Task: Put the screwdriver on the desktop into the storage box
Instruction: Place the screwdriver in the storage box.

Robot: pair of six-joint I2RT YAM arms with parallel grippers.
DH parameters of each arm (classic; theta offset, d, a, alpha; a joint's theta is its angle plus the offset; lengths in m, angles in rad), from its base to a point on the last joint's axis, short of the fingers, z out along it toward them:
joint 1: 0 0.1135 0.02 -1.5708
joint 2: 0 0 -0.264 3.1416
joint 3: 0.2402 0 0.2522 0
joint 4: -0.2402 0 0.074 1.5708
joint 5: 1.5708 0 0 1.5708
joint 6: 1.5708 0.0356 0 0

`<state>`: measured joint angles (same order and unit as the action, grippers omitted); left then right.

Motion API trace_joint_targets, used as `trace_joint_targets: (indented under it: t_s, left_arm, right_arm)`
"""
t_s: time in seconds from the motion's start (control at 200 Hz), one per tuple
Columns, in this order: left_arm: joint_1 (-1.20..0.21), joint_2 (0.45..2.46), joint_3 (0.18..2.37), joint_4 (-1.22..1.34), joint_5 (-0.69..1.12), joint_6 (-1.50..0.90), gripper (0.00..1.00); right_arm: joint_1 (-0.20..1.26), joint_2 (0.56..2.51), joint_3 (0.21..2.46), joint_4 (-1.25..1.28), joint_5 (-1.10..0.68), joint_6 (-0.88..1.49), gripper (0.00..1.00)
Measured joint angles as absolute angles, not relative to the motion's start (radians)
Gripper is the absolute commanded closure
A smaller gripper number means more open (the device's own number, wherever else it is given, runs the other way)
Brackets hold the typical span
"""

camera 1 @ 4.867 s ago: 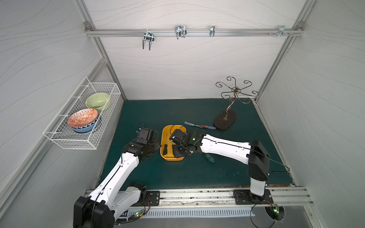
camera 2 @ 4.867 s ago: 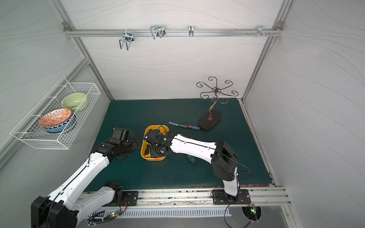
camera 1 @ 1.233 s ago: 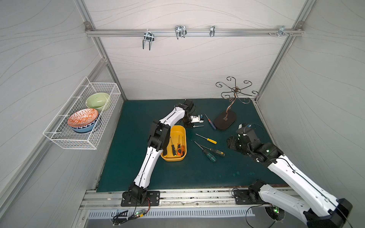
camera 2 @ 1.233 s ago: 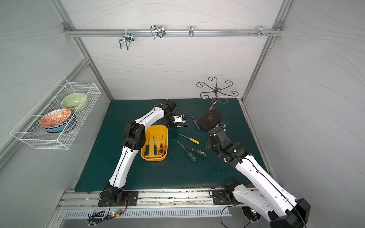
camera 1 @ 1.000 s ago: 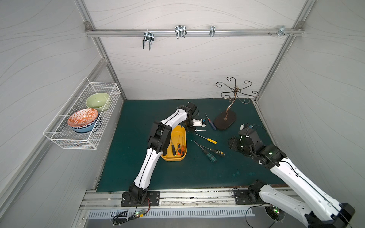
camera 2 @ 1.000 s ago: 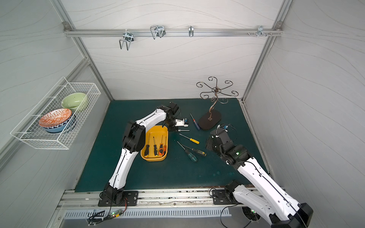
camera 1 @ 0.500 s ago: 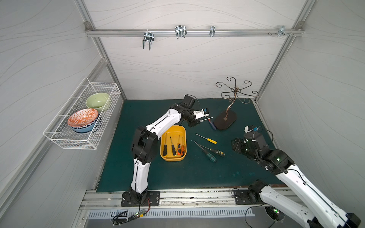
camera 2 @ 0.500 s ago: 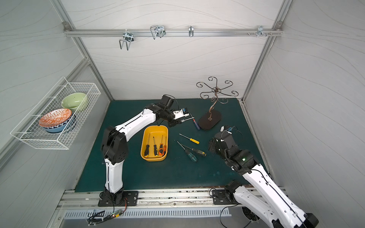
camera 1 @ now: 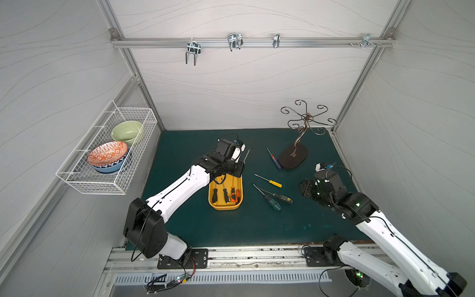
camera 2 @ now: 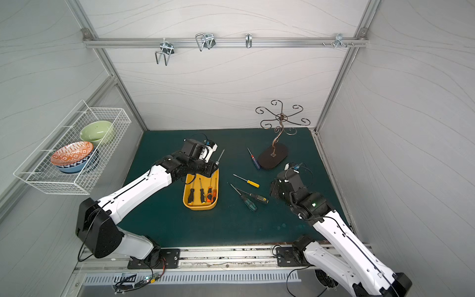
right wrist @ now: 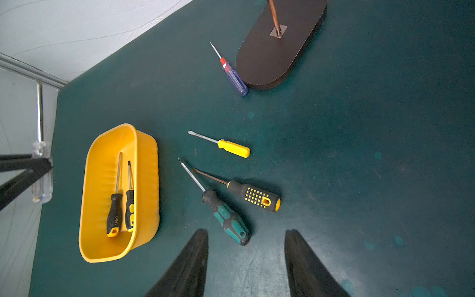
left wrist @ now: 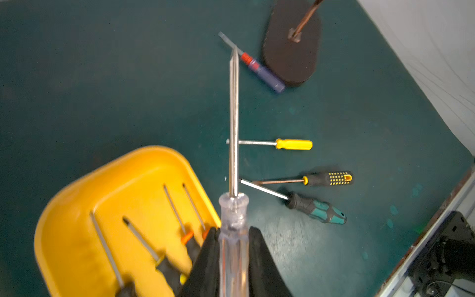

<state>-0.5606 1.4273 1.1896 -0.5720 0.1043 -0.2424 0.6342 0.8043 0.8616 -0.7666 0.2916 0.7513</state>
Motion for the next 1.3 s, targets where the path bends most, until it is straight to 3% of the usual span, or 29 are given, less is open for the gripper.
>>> trace_joint_targets:
  t_s: [0.245,0.575,0.735,0.865,0.996,1.101,1.301]
  left_arm:
    - [-0.561,1.35,0.979,-0.686,0.017,-0.533,1.0]
    - [-0.56,1.508,1.015,-0.735,-0.122,-0.585,1.0]
    - [-0.559,1.532,1.0,-0.705,-0.155,-0.592,0.88]
    - [-0.559,1.57,0.996,-0.667,-0.157,-0.592,0.73]
    - [-0.558,1.612,0.989,-0.63,-0.155,-0.592,0.66]
    - [-0.554,1.618,0.976,-0.616,-0.157,-0.597,0.53]
    - [-0.546,1.571,0.95,-0.608,-0.175,-0.604,0.47]
  right_arm:
    - [0.634,0.848,0.862,-0.747,0.268,0.751,0.49]
    - [0.634,0.877,0.862,-0.741,0.249,0.751,0.49]
    - [0.634,0.88,0.862,-0.741,0.249,0.752,0.49]
    - [0.634,0.882,0.862,-0.741,0.245,0.752,0.49]
    - [0.634,0.897,0.867,-0.743,0.239,0.751,0.49]
    - [0.634,0.915,0.875,-0.744,0.233,0.749,0.48]
    - [0.634,0.94,0.894,-0.749,0.229,0.731,0.48]
